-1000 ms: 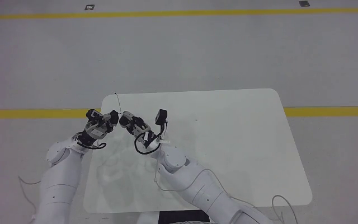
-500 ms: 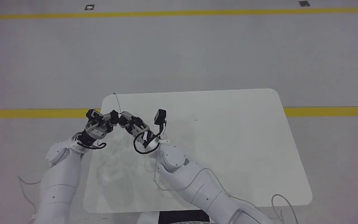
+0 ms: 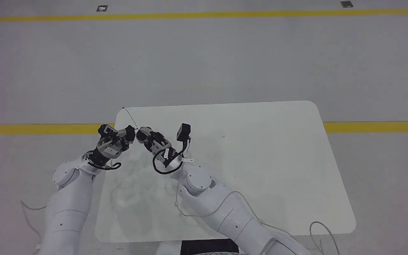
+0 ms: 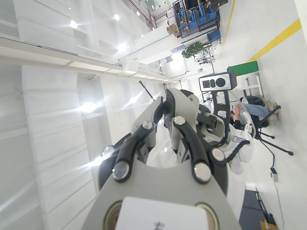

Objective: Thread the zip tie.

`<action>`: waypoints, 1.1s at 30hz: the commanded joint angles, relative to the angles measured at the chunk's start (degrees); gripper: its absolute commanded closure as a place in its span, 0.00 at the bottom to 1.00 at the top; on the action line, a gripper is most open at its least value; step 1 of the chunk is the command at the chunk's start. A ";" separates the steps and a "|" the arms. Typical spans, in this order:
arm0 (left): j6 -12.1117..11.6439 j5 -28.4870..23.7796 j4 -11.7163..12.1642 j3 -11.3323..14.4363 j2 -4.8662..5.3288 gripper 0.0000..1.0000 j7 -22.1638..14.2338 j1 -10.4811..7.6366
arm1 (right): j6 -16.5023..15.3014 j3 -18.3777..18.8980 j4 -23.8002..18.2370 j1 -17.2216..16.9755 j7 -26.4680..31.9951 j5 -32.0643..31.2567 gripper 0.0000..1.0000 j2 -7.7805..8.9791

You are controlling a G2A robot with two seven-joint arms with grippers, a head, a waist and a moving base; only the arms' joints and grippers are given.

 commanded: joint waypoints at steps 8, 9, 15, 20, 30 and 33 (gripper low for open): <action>0.00 0.00 0.00 0.00 0.00 1.00 0.00 0.00 | 0.00 0.00 -0.10 -0.02 -0.19 -0.27 0.98 0.00; 0.00 0.00 0.00 0.00 0.00 1.00 0.00 0.00 | 0.00 0.00 -0.10 -0.02 -0.25 -0.32 1.00 0.00; 0.00 0.00 0.00 0.00 0.00 1.00 0.00 0.00 | 0.00 0.07 -0.21 -0.15 -0.49 -0.72 1.00 0.06; 0.00 0.00 0.00 0.00 0.00 1.00 0.00 0.00 | 0.00 0.34 -0.32 -0.36 -0.72 -1.39 1.00 0.14; 0.00 0.00 0.00 0.00 0.00 1.00 0.00 0.00 | 0.00 0.56 -0.30 -0.51 -0.55 -1.64 1.00 0.18; 0.00 0.00 0.00 0.00 0.00 1.00 0.00 0.00 | 0.00 0.51 -0.54 -0.55 -0.17 -1.56 1.00 0.19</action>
